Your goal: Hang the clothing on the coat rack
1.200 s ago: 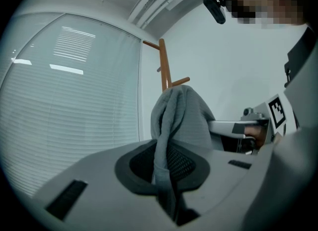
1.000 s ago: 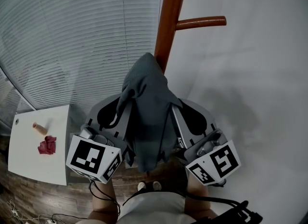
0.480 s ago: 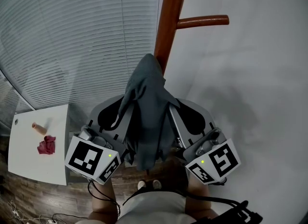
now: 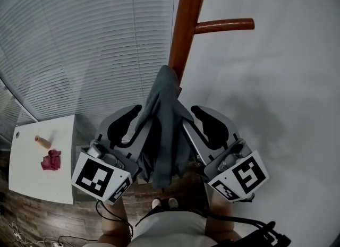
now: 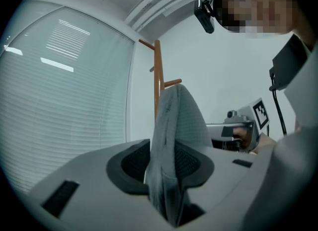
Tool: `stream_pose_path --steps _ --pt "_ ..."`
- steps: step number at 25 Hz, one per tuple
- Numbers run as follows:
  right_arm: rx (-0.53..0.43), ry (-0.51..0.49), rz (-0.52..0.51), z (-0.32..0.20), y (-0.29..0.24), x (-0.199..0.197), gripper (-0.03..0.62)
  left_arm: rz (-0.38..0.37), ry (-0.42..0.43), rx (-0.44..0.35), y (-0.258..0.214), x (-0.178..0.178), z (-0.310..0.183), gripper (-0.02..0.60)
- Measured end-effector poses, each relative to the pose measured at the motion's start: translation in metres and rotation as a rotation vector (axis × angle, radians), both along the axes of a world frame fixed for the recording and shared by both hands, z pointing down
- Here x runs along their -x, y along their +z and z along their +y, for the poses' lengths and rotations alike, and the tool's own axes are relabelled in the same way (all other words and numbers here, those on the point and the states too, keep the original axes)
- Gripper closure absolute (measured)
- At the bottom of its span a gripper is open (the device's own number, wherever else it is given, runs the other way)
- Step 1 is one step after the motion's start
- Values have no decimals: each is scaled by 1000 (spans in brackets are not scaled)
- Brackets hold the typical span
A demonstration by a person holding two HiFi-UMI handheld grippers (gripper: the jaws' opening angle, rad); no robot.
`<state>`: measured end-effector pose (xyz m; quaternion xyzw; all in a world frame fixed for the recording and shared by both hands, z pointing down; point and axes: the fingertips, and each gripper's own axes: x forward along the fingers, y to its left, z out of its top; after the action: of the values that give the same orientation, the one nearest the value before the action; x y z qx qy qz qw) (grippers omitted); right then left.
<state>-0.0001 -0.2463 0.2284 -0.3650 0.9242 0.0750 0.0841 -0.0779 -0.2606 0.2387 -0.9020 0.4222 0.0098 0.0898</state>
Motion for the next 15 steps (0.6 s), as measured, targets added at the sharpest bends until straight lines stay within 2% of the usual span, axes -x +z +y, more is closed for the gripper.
stream_pose_path --steps 5,10,15 --pt "14 -82 -22 2 -1 7 465 35 54 0 0 4 4 466" --pt "-35 -155 -50 15 -11 -2 464 74 111 -8 1 6 12 466" --pt "-77 -136 -88 31 -23 -13 464 78 119 -41 -6 7 32 466"
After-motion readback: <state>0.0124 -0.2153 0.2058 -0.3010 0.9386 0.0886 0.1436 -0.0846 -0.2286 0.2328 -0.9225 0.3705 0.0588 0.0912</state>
